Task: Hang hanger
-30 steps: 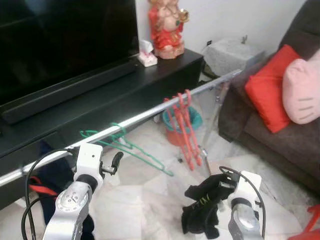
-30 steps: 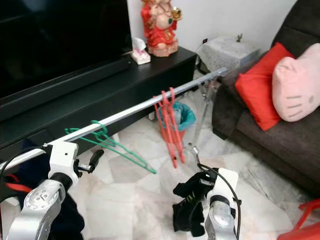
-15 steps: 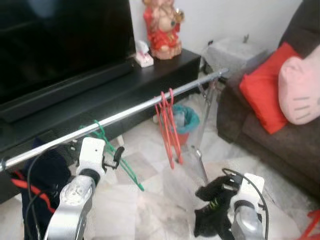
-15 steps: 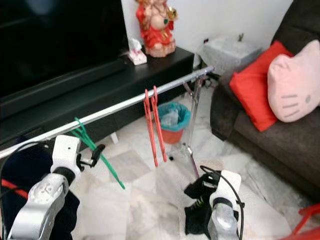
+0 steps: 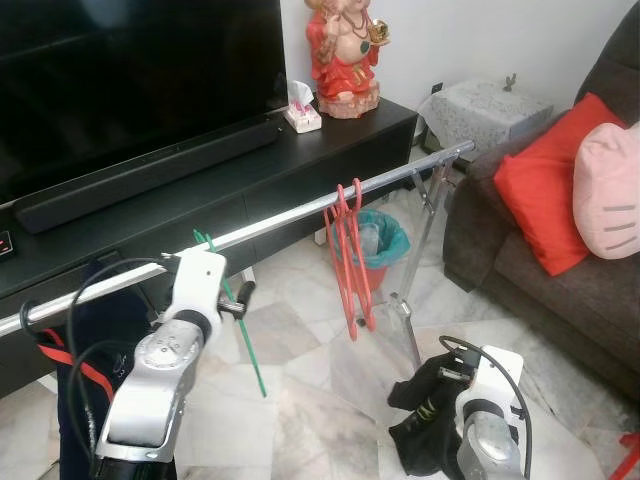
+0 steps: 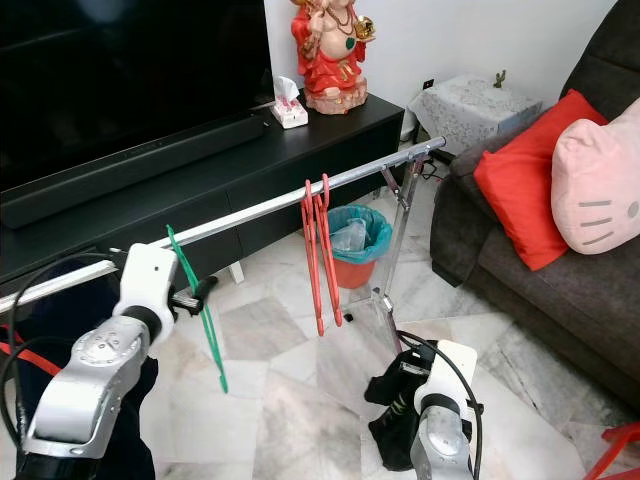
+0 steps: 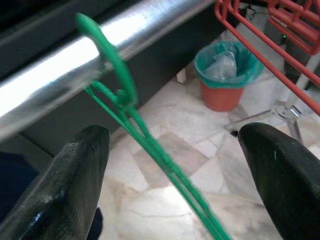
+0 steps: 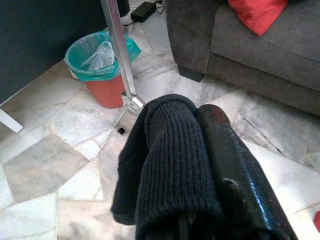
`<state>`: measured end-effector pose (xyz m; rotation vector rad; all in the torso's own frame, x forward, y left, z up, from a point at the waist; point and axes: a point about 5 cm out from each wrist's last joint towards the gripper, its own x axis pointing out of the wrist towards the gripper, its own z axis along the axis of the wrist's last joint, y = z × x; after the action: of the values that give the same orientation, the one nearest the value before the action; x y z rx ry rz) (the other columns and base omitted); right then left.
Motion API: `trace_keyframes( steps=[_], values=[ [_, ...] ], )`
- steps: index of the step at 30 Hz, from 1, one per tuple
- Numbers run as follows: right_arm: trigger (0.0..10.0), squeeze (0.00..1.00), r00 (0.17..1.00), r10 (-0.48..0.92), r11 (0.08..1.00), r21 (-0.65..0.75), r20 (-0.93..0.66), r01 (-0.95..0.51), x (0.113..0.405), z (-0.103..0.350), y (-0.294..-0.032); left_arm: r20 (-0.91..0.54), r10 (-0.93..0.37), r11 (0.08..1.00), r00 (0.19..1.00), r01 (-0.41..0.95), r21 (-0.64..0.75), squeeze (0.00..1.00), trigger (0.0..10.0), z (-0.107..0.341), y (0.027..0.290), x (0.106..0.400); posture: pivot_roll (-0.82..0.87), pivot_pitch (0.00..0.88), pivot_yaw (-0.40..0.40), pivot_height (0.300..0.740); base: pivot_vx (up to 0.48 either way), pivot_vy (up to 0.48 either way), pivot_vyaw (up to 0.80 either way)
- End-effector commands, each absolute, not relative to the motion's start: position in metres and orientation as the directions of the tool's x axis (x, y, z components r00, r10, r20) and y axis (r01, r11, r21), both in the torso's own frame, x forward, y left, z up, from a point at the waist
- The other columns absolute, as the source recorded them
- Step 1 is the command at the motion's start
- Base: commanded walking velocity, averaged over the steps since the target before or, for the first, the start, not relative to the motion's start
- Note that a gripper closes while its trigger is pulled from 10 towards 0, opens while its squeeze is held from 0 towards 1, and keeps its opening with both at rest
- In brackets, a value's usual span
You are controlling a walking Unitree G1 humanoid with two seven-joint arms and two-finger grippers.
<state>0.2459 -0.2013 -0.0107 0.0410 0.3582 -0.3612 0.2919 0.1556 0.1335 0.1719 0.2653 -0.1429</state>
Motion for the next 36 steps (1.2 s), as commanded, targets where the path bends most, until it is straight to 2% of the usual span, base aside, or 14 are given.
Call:
trace_keyframes(
  steps=[1,9,15,27,28,29,30,31,32,36],
  values=[
    [10.0,0.0,0.884,-0.337,0.936,-0.016,-0.324,0.352,0.25,-0.006,-0.201,-0.287,-0.126,0.971,0.95,0.177,0.158,0.0,10.0,0.133,0.154,0.296,-0.07,0.0,0.03,0.74,0.0,0.0,0.0],
    [10.0,0.0,0.884,-0.334,0.936,-0.01,-0.327,0.351,0.25,-0.007,-0.199,-0.304,-0.055,0.972,0.951,0.121,0.203,0.0,10.0,0.129,0.161,0.307,-0.07,0.0,0.036,0.74,0.0,0.0,0.0],
    [10.0,0.0,0.886,-0.327,0.939,-0.006,-0.329,0.345,0.251,-0.007,-0.197,-0.344,-0.018,0.979,0.939,0.086,0.184,0.0,10.0,0.119,0.164,0.316,-0.08,0.0,0.038,0.74,0.0,0.0,0.0],
    [10.0,0.0,0.887,-0.325,0.939,-0.003,-0.328,0.343,0.252,-0.007,-0.197,-0.34,-0.045,0.987,0.939,0.096,0.133,0.0,10.0,0.105,0.154,0.341,-0.1,0.0,0.045,0.74,0.0,0.0,0.0],
    [10.0,0.0,0.887,-0.325,0.939,-0.004,-0.327,0.343,0.252,-0.007,-0.197,-0.333,-0.04,0.986,0.942,0.091,0.139,0.0,9.4,0.106,0.154,0.343,-0.1,0.0,0.046,0.74,0.0,0.0,0.0],
    [10.0,0.0,0.887,-0.326,0.939,-0.004,-0.326,0.344,0.252,-0.006,-0.198,-0.329,-0.035,0.987,0.944,0.085,0.139,0.0,3.4,0.107,0.154,0.345,-0.1,0.0,0.048,0.74,0.0,0.0,0.0],
    [10.0,0.0,0.887,-0.327,0.939,-0.004,-0.325,0.345,0.251,-0.006,-0.198,-0.324,-0.028,0.987,0.946,0.078,0.14,0.0,1.6,0.107,0.155,0.346,-0.1,0.0,0.048,0.74,0.0,0.0,0.0],
    [10.0,0.0,0.887,-0.327,0.939,-0.004,-0.325,0.345,0.251,-0.006,-0.198,-0.324,-0.028,0.987,0.946,0.078,0.14,0.0,1.6,0.107,0.155,0.346,-0.1,0.0,0.048,0.74,0.0,0.0,0.0],
    [10.0,0.0,0.886,-0.331,0.937,-0.004,-0.324,0.348,0.251,-0.006,-0.199,-0.317,-0.026,0.986,0.948,0.076,0.148,0.0,0.0,0.108,0.156,0.348,-0.1,0.0,0.048,0.74,0.0,0.0,0.0],
    [10.0,0.0,0.886,-0.33,0.938,-0.005,-0.325,0.348,0.251,-0.007,-0.199,-0.311,-0.027,0.985,0.95,0.078,0.153,0.0,0.0,0.107,0.156,0.348,-0.1,0.0,0.047,0.74,0.0,0.0,0.0]
  ],
)
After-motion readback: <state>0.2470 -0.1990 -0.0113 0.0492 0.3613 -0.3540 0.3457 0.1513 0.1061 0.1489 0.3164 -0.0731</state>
